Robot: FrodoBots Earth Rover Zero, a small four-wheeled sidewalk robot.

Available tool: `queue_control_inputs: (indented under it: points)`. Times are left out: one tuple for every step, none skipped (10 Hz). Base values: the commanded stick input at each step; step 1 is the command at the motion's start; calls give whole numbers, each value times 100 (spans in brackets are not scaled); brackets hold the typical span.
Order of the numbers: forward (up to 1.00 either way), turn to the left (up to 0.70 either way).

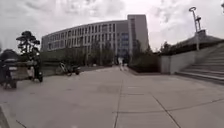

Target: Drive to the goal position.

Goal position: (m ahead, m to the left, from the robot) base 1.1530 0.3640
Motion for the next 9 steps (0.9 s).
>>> queue_control_inputs:
  points:
    - [70,0]
    - [70,0]
    - [70,0]
    - [70,0]
    - [70,0]
    - [70,0]
    - [70,0]
    - [70,0]
    - [70,0]
